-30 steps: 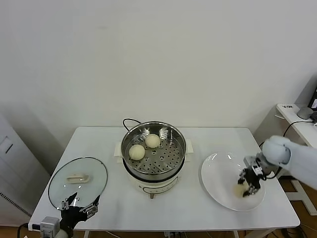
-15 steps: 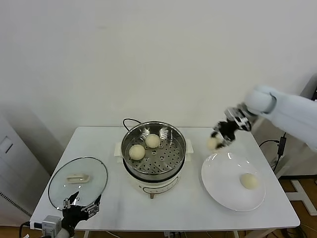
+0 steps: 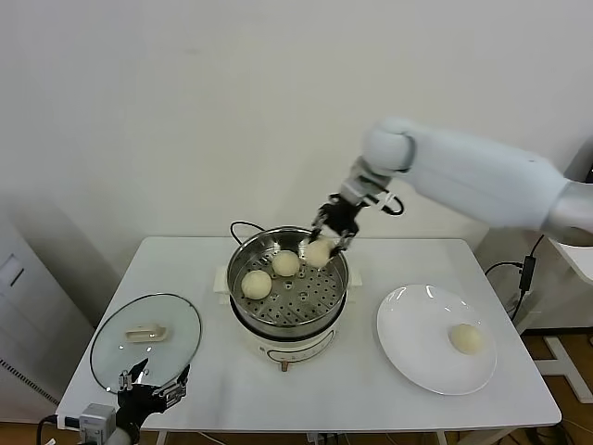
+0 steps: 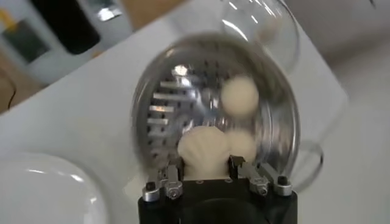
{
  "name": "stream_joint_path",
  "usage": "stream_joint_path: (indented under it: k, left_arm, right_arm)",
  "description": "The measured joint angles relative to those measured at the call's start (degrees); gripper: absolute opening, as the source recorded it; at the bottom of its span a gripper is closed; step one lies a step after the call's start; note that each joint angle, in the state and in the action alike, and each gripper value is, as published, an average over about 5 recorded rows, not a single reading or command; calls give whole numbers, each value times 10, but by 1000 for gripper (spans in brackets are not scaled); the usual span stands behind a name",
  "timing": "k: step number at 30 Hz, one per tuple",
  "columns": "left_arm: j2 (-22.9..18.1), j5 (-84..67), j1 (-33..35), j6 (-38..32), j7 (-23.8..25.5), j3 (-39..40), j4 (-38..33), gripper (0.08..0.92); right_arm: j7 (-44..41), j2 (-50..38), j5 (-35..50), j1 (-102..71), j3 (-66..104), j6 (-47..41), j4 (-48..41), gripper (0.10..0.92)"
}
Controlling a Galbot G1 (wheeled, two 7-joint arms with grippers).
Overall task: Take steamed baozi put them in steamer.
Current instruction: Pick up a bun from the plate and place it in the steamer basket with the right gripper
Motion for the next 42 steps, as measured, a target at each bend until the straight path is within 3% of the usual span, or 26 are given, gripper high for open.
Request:
stream_joint_path:
  k: [11,25,28,38,42]
  left_arm:
    - [1,2,7,-5,0,-5,0,823]
    - [3,1,7,-6,0,-7,3,823]
    - [3,0,6,-6,0,-7,4,823]
    - [2,0,5,-6,0,-7,7,823]
    - [2,-1,5,-7,0,-8,8,823]
  right_arm:
    - [-14,68,-97,-48,24,129,13,465]
    - [-25,93,-200,-112,48,192,15,469]
    - [-25,95,-215,-123,54,196,15,505]
    - [-25,96,-240,-134,69,197,13,779]
    - [-27,90,-239,-128,79,189,7,819]
